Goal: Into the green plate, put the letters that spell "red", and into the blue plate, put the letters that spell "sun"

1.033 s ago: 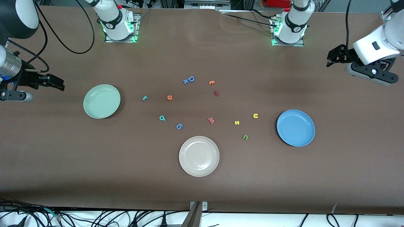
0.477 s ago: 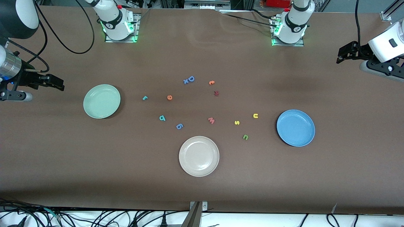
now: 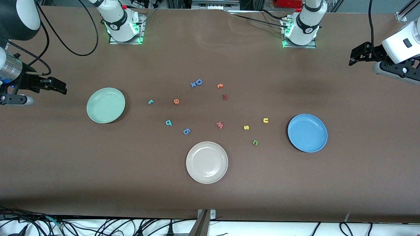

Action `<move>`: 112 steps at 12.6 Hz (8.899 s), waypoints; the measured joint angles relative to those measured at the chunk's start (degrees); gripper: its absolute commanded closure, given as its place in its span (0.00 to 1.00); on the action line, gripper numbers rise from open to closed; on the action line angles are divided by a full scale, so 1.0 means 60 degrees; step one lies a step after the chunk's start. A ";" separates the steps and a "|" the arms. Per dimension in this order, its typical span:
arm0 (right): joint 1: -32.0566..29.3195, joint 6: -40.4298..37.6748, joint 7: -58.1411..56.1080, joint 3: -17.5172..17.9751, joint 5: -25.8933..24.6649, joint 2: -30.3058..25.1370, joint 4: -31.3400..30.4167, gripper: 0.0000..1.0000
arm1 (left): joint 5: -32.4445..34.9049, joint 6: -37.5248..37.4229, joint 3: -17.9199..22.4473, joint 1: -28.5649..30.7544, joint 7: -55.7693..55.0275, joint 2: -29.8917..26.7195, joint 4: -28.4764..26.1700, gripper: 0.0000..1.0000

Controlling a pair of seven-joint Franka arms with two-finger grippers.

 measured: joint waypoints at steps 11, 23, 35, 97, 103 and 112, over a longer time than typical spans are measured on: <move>0.0002 0.0038 0.0000 0.0000 -0.0001 0.0001 0.0012 0.00 | 0.0000 -0.0006 -0.0010 -0.0006 -0.0202 0.0017 0.0000 0.00; 0.0004 0.0036 0.0000 -0.0007 -0.0010 0.0015 0.0018 0.00 | -0.0001 0.0897 -0.0134 -0.1276 -0.0399 0.1853 0.0526 0.00; 0.0006 0.0031 0.0000 -0.0010 -0.0012 0.0023 0.0029 0.00 | -0.0129 0.5441 -0.0260 -0.2797 -0.2163 0.5090 0.0513 0.00; 0.4778 0.6082 0.2398 -0.0015 0.0258 0.5754 -0.0321 0.83 | 0.0672 0.9643 -0.1609 -0.1791 -0.3889 0.6021 -0.2889 0.32; 0.4540 0.4075 0.1822 -0.1050 0.0258 0.4615 -0.0301 0.83 | 0.0673 0.9762 -0.1644 -0.1804 -0.3895 0.5918 -0.3143 0.91; 0.4056 0.3581 -0.1737 -0.4069 0.0352 0.4016 -0.1868 0.82 | 0.0685 0.6433 -0.1607 -0.1293 -0.3042 0.4125 -0.2331 0.87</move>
